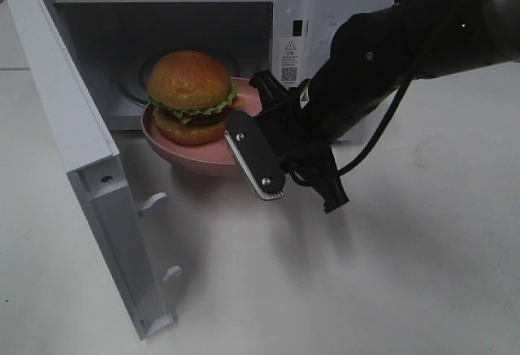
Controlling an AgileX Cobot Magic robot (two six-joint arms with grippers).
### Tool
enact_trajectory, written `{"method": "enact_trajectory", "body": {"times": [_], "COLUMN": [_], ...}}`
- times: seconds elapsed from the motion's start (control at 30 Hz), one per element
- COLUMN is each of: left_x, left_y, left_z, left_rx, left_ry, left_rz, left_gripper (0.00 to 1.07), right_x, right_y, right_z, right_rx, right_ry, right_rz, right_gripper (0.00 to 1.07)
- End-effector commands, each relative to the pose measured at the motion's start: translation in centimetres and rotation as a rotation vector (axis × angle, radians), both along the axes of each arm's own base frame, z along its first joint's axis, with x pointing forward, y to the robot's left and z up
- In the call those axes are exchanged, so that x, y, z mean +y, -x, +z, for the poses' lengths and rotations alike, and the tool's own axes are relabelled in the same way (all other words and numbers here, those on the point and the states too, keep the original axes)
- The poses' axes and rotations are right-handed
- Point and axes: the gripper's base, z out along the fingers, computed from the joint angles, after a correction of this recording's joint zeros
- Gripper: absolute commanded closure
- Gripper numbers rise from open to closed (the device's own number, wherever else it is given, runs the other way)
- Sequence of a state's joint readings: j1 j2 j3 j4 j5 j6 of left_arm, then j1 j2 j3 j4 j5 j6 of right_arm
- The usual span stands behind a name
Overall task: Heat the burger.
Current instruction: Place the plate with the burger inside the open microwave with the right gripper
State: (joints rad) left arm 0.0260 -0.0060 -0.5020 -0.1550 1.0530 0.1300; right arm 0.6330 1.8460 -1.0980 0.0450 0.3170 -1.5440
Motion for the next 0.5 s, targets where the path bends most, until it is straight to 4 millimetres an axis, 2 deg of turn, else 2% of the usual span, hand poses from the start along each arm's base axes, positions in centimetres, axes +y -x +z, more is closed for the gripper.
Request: {"method": "enact_trajectory", "body": {"times": [0.03, 0.1, 0.5], "left_x": [0.0, 0.0, 0.0], "left_y": [0.3, 0.3, 0.3], "left_z": [0.0, 0.0, 0.0], "left_rx": [-0.034, -0.034, -0.034], "left_ry": [0.004, 0.004, 0.004], "left_rz": [0.003, 0.003, 0.003], "left_gripper": [0.09, 0.09, 0.09], "right_x": [0.5, 1.1, 2.3], "right_y": [-1.6, -2.5, -4.5], "right_z": [1.5, 1.6, 2.1], "right_rx": [-0.093, -0.082, -0.093], "right_ry": [-0.088, -0.090, -0.110], "right_rz": [-0.056, -0.075, -0.137], "right_gripper": [1.07, 1.07, 1.07]}}
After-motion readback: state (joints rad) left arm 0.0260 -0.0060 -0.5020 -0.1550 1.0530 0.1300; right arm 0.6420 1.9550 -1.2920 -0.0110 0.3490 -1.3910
